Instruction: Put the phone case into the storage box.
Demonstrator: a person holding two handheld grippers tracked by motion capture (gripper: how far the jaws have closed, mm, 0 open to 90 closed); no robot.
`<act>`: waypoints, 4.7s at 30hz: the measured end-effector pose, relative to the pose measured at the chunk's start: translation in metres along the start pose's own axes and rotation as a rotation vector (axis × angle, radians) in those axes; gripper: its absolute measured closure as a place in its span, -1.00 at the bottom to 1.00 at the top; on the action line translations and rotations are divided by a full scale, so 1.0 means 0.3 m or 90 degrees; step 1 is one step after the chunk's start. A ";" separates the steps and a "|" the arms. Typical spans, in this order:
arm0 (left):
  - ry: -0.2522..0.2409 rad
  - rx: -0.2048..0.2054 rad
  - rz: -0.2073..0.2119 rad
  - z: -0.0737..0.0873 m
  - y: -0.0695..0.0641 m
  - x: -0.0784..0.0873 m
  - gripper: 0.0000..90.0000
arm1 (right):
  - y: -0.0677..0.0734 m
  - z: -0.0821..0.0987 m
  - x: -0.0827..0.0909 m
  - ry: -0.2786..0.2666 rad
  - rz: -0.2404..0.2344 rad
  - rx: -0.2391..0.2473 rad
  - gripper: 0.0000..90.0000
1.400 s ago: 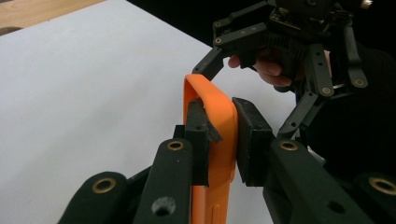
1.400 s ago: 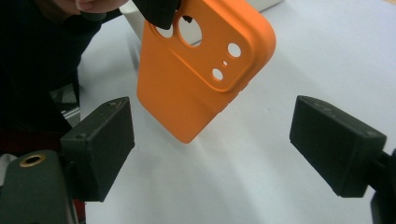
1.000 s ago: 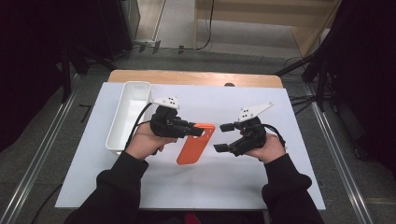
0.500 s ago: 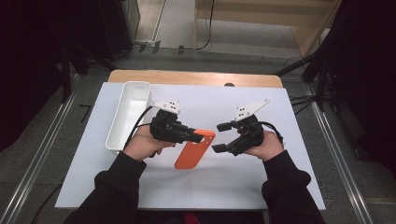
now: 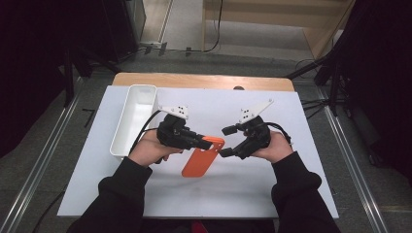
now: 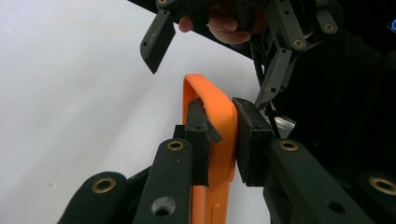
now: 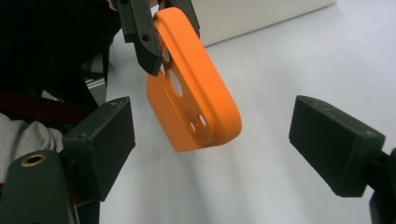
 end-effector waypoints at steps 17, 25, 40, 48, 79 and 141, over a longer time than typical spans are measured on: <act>0.008 0.007 0.033 0.004 -0.006 -0.004 0.71 | 0.001 0.007 -0.015 0.005 -0.037 0.015 -0.33; 0.011 0.000 0.043 0.006 -0.012 -0.006 0.71 | 0.002 0.010 -0.008 -0.001 -0.056 0.018 0.00; 0.015 -0.010 0.036 0.010 -0.010 -0.011 0.70 | 0.005 0.029 -0.023 0.022 -0.081 0.014 0.55; 0.008 -0.011 0.022 0.007 0.001 -0.004 0.66 | 0.013 0.022 -0.017 0.034 -0.091 -0.007 0.63; -0.039 -0.016 -0.088 -0.030 0.022 0.016 -0.33 | -0.006 0.017 -0.006 0.058 -0.067 -0.112 0.65; -0.102 -0.048 -0.215 -0.027 0.042 -0.007 -0.44 | -0.051 -0.096 0.041 0.144 0.163 -0.297 0.65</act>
Point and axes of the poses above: each handheld gripper's, and its own axes: x roughly backward along the jaws, z roughly out of its underside, y roughly to its left, the point moved 5 cm from there along -x, roughly forward along the jaws, and after that the axes turned 7 degrees about -y, right-handed, at the moved point
